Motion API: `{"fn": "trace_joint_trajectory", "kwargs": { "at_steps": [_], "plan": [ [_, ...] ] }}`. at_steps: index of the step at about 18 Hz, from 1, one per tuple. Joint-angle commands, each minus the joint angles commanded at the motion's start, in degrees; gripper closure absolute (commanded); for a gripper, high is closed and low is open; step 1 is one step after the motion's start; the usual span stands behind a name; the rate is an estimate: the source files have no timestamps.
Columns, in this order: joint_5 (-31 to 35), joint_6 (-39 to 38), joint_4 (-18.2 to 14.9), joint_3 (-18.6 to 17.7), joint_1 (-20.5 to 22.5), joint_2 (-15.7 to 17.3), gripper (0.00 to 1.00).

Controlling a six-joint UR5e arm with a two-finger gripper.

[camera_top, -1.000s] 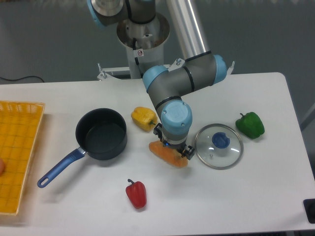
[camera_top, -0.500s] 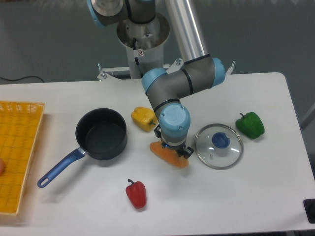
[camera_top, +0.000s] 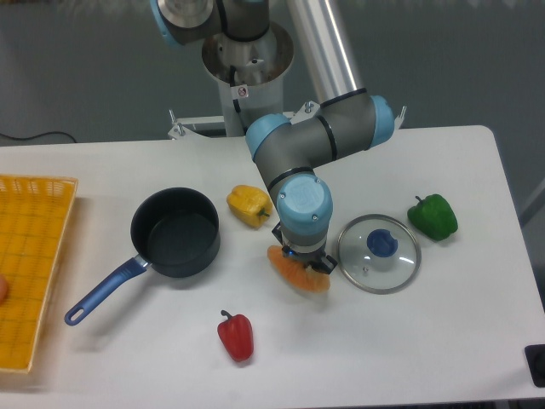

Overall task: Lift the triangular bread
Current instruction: 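Lift the gripped triangular bread up off the table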

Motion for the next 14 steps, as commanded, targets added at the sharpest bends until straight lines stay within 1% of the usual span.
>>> {"fn": "trace_joint_trajectory", "kwargs": {
  "at_steps": [1, 4, 7, 8, 10, 12, 14],
  "plan": [
    [0.09, -0.09, -0.27, 0.09, 0.00, 0.00, 0.82],
    [0.00, 0.00, -0.88, 1.22, 0.00, 0.26, 0.82],
    [-0.35, 0.09, -6.14, 4.73, 0.00, 1.31, 0.82],
    [-0.87, 0.09, -7.38, 5.79, 0.00, 2.10, 0.82],
    [-3.15, 1.40, -7.56, 6.76, 0.00, 3.42, 0.82],
    [-5.61, 2.81, -7.65, 6.68, 0.09, 5.18, 0.82],
    [-6.15, 3.43, -7.74, 6.59, 0.09, 5.80, 0.82]
  ]
}}
